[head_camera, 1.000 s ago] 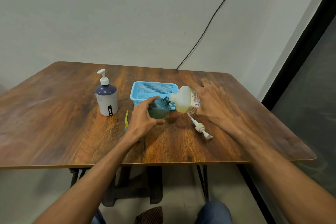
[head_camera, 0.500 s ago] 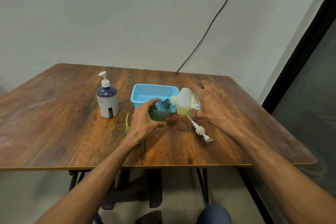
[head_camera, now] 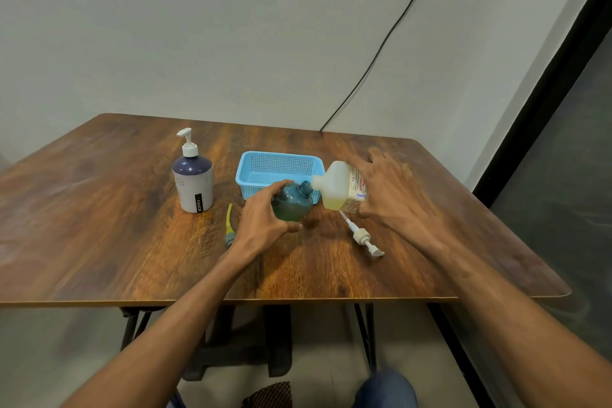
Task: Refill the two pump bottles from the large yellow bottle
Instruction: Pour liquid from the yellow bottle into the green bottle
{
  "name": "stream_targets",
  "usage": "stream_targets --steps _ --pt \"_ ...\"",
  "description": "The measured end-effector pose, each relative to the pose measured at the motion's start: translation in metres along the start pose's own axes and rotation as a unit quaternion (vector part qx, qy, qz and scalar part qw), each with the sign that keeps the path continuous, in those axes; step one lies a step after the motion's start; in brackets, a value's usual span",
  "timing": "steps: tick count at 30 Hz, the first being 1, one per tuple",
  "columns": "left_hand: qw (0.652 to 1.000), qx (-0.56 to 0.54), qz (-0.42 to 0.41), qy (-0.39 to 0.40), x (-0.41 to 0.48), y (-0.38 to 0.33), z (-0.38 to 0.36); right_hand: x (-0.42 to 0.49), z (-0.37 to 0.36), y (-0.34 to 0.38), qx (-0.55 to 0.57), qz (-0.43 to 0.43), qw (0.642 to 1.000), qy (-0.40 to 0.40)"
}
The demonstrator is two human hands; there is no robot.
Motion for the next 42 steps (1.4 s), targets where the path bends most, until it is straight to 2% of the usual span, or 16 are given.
stream_targets --steps 24,42 --pt "1.000 -0.008 -0.008 0.007 -0.010 0.002 0.003 -0.001 -0.009 0.008 0.017 0.002 1.000 0.004" --pt "1.000 -0.011 0.025 0.012 -0.009 0.012 0.000 0.008 -0.016 0.012 0.010 0.002 1.000 0.010"
Point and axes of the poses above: each hand's wrist, its own x-axis towards the middle knuckle, its own z-axis out of the back of the hand, y = z × x, the point moved 6 cm from there along x, towards the middle knuckle, and after that the axes turned 5 degrees about y, right-handed, at the moved point
